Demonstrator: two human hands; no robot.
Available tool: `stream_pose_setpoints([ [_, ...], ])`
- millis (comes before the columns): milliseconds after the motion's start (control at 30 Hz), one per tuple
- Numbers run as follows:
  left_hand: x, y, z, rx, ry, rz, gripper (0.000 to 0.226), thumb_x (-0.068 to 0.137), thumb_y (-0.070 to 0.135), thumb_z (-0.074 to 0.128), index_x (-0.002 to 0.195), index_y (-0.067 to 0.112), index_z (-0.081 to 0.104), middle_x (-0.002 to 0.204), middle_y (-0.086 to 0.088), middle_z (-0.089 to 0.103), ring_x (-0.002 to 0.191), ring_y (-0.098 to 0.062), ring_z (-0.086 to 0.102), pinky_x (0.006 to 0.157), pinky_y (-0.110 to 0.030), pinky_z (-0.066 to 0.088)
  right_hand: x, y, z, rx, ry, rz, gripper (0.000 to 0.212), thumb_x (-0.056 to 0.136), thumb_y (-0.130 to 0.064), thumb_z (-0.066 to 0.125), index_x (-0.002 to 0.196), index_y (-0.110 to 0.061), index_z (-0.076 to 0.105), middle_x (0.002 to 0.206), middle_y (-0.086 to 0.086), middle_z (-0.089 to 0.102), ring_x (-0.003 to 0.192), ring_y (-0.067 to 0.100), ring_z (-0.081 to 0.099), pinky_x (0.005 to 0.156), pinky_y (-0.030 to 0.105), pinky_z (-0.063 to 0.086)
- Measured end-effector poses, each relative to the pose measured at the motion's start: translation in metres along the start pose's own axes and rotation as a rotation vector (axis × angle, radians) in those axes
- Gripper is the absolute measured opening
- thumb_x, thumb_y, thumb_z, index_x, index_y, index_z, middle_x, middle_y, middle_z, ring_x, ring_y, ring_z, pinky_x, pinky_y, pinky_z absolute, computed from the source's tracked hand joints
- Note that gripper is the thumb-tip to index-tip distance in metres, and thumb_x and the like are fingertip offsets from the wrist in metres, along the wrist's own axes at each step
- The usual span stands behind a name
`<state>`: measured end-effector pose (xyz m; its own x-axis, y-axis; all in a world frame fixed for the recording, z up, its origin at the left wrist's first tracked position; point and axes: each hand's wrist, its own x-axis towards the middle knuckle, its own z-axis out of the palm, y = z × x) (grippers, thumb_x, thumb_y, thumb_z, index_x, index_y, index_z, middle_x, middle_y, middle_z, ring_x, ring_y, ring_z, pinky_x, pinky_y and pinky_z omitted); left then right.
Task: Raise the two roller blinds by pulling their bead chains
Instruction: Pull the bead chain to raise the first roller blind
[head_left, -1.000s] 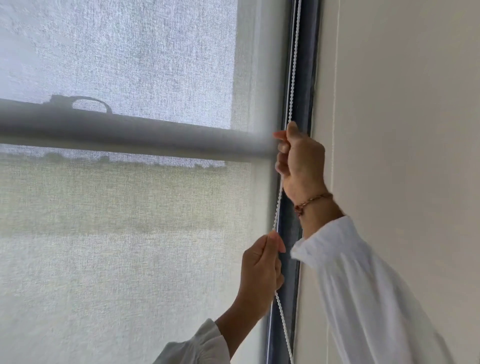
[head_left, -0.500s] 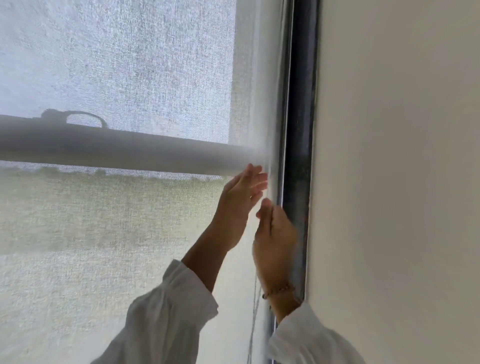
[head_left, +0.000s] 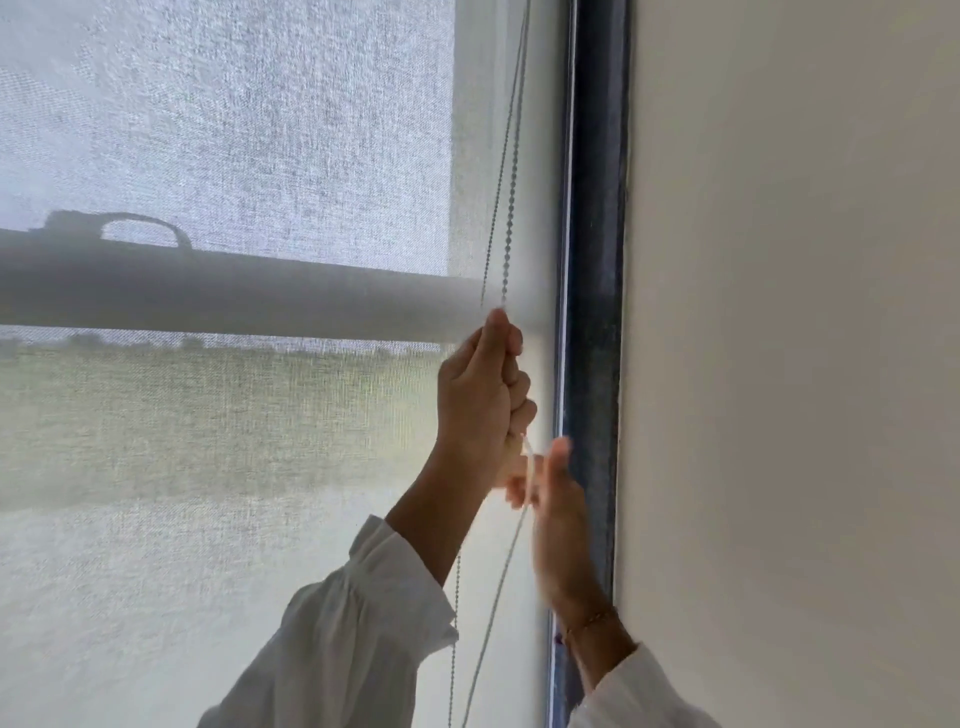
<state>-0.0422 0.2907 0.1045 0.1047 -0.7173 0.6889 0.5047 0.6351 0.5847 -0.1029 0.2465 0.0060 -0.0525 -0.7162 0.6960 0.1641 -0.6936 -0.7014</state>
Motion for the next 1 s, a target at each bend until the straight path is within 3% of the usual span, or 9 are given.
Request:
stream_pose_setpoints([
  [100, -0.023, -0.025, -0.005, 0.037, -0.011, -0.083, 0.04, 0.096, 0.026, 0.037, 0.058, 0.014, 0.045, 0.036, 0.01, 0.035, 0.027, -0.003, 0.029, 0.03, -0.01, 0.022, 0.029, -0.032, -0.015, 0.223, -0.041, 0.1, 0.069, 0.087, -0.061, 0.01, 0.085, -0.021, 0.066, 0.092, 0.001, 0.067, 0.095, 0.018, 0.06, 0.086, 0.03, 0.041],
  [300, -0.08, -0.079, -0.039, 0.16, 0.111, -0.364, 0.042, 0.093, 0.031, 0.043, 0.054, 0.018, 0.044, 0.04, 0.008, 0.029, 0.032, -0.004, 0.021, 0.033, -0.013, 0.015, 0.063, -0.091, -0.012, 0.255, -0.088, 0.021, 0.033, 0.097, -0.034, 0.034, 0.092, -0.013, 0.06, 0.084, 0.004, 0.063, 0.073, 0.016, 0.062, 0.069, 0.031, 0.052],
  [433, -0.107, -0.098, -0.056, 0.155, 0.108, -0.468, 0.042, 0.093, 0.03, 0.044, 0.053, 0.017, 0.044, 0.039, 0.008, 0.028, 0.032, -0.004, 0.02, 0.033, -0.012, 0.015, 0.073, -0.094, 0.001, 0.086, 0.051, 0.032, 0.035, 0.093, -0.04, 0.045, 0.067, -0.023, 0.061, 0.052, -0.007, 0.047, 0.039, 0.007, 0.038, 0.041, 0.024, 0.031],
  [567, -0.104, -0.101, -0.061, 0.169, 0.051, -0.5, 0.04, 0.093, 0.029, 0.044, 0.056, 0.016, 0.05, 0.044, 0.005, 0.032, 0.036, -0.006, 0.024, 0.036, -0.016, 0.019, 0.06, -0.08, 0.012, -0.122, 0.283, -0.258, 0.049, 0.094, -0.035, 0.045, 0.046, -0.026, 0.043, 0.043, -0.011, 0.041, 0.043, 0.006, 0.037, 0.052, 0.027, 0.033],
  [633, -0.093, -0.1, -0.066, 0.272, 0.035, -0.458, 0.039, 0.093, 0.033, 0.042, 0.062, 0.016, 0.059, 0.053, 0.004, 0.048, 0.048, -0.009, 0.04, 0.048, -0.021, 0.032, 0.051, -0.08, 0.01, -0.183, 0.325, -0.362, 0.045, 0.095, -0.028, 0.044, 0.05, -0.027, 0.04, 0.048, -0.01, 0.042, 0.043, 0.003, 0.041, 0.05, 0.014, 0.033],
  [700, -0.078, -0.095, -0.069, 0.379, 0.06, -0.397, 0.034, 0.093, 0.039, 0.038, 0.085, 0.021, 0.066, 0.09, 0.002, 0.068, 0.085, -0.015, 0.06, 0.078, -0.03, 0.047, 0.039, -0.071, 0.006, -0.29, 0.356, -0.445, 0.042, 0.095, -0.025, 0.044, 0.054, -0.029, 0.038, 0.05, -0.011, 0.043, 0.046, 0.0, 0.047, 0.047, 0.009, 0.032],
  [800, -0.052, -0.071, -0.059, 0.398, 0.009, -0.277, 0.042, 0.094, 0.043, 0.03, 0.115, 0.019, 0.057, 0.13, -0.004, 0.057, 0.122, -0.021, 0.051, 0.112, -0.043, 0.032, 0.01, -0.041, -0.003, -0.38, 0.362, -0.501, 0.039, 0.093, -0.036, 0.043, 0.057, -0.022, 0.044, 0.047, -0.008, 0.045, 0.052, 0.007, 0.052, 0.043, 0.012, 0.034],
  [933, -0.017, -0.02, -0.019, 0.341, -0.093, -0.141, 0.033, 0.095, 0.037, 0.033, 0.105, 0.017, 0.058, 0.109, -0.001, 0.065, 0.11, -0.019, 0.06, 0.105, -0.036, 0.041, -0.03, -0.001, -0.006, -0.458, 0.324, -0.517, 0.055, 0.093, -0.05, 0.028, 0.057, -0.013, 0.048, 0.046, -0.002, 0.047, 0.055, 0.018, 0.05, 0.043, 0.021, 0.029],
  [1000, -0.01, -0.006, 0.001, 0.355, -0.14, -0.105, 0.03, 0.095, 0.036, 0.038, 0.092, 0.016, 0.061, 0.079, 0.005, 0.068, 0.076, -0.011, 0.066, 0.076, -0.024, 0.053, -0.045, 0.008, -0.004, -0.444, 0.299, -0.493, 0.049, 0.093, -0.051, 0.028, 0.059, -0.02, 0.045, 0.048, -0.015, 0.042, 0.051, 0.007, 0.049, 0.044, 0.017, 0.029],
])
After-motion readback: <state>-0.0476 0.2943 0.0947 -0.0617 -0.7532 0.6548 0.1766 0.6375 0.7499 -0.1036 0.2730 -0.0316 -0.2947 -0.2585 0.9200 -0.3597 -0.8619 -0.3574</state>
